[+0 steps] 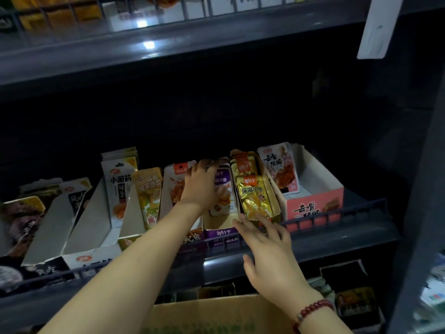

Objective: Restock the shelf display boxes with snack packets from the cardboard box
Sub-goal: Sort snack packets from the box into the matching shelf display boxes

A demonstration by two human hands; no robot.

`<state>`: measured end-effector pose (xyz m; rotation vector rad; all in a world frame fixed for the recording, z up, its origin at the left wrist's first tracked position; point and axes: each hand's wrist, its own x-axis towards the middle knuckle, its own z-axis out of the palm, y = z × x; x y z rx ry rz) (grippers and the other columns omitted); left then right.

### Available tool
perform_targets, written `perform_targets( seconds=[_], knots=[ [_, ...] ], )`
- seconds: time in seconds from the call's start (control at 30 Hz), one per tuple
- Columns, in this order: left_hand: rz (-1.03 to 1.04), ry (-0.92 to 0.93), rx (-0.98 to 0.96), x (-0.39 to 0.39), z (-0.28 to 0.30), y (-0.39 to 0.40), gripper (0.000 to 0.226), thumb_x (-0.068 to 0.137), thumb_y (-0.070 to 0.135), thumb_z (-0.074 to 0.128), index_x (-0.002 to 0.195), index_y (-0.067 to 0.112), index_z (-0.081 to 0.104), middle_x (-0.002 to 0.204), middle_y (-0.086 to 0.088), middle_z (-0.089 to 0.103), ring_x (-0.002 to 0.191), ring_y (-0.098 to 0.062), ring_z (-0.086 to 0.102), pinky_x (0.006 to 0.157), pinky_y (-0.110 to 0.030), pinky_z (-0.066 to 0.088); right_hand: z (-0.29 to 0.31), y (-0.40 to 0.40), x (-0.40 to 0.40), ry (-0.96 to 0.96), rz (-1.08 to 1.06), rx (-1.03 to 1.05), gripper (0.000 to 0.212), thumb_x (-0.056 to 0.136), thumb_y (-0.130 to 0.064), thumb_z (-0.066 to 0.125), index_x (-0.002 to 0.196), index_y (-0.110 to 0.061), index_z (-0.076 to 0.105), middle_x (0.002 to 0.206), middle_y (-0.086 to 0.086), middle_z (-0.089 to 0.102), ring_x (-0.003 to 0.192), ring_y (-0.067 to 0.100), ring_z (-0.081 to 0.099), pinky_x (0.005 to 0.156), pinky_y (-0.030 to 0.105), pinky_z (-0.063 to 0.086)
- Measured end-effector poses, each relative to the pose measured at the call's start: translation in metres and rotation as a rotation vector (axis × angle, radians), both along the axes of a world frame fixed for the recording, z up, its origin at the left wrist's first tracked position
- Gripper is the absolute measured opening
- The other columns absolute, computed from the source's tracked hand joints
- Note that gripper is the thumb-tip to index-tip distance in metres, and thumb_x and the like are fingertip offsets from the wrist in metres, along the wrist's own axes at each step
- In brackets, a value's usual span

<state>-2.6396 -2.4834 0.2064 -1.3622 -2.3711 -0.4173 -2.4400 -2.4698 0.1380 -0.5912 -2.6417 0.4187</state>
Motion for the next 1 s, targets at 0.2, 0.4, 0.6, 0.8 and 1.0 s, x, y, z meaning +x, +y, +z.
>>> perform_targets(
  seconds=[0.2, 0.4, 0.6, 0.8, 1.0],
  knots=[
    [-0.048, -0.128, 0.258, 0.023, -0.007, -0.025, 0.05, 0.095, 0.026, 0.055, 0.142, 0.014, 0.043, 0.142, -0.009, 0.043, 0.135, -0.027, 0.035, 0.111, -0.039, 0.023, 0.005, -0.002, 0.002, 0.006, 0.006, 0.014, 0.066, 0.098, -0.023, 0.042, 0.151, -0.036, 0.005, 0.158, -0.02, 0.001, 0.144, 0.01, -0.013, 0.11, 0.029, -0.013],
    [-0.148, -0.203, 0.382, 0.076, -0.042, -0.09, 0.028, 0.093, 0.014, 0.054, 0.12, 0.015, 0.061, 0.121, 0.0, 0.057, 0.12, -0.016, 0.047, 0.103, -0.03, 0.033, 0.017, -0.024, 0.027, 0.026, 0.017, 0.018, 0.058, 0.097, -0.025, 0.043, 0.149, -0.036, 0.018, 0.157, -0.017, 0.016, 0.143, 0.009, 0.0, 0.114, 0.029, -0.003],
    [-0.17, -0.491, 0.289, 0.139, -0.09, -0.151, 0.027, 0.094, 0.012, 0.054, 0.119, 0.022, 0.06, 0.112, 0.013, 0.053, 0.109, 0.0, 0.049, 0.098, -0.017, 0.039, -0.003, -0.049, 0.085, -0.168, -0.02, -0.08, 0.055, 0.097, -0.034, 0.045, 0.148, -0.036, 0.024, 0.157, -0.015, 0.016, 0.142, 0.008, 0.007, 0.115, 0.03, 0.007],
    [-0.008, -0.936, -0.133, 0.168, -0.163, -0.183, 0.023, 0.098, 0.017, 0.049, 0.119, 0.022, 0.058, 0.122, 0.002, 0.054, 0.098, -0.006, 0.056, 0.079, -0.012, 0.04, -0.027, -0.066, 0.135, -0.294, -0.04, -0.24, 0.067, 0.097, -0.035, 0.049, 0.151, -0.034, 0.011, 0.158, -0.006, -0.019, 0.144, 0.012, -0.011, 0.117, 0.036, 0.01],
    [0.023, -0.833, -0.697, 0.163, -0.215, -0.194, 0.064, 0.101, 0.048, 0.036, 0.154, 0.016, 0.019, 0.161, -0.01, 0.013, 0.147, -0.028, 0.019, 0.117, -0.043, 0.02, -0.034, -0.066, 0.146, -0.176, -0.082, -0.469, 0.074, 0.096, -0.03, 0.053, 0.153, -0.029, 0.005, 0.161, -0.001, 0.001, 0.147, 0.012, 0.003, 0.115, 0.031, 0.019]
  ],
)
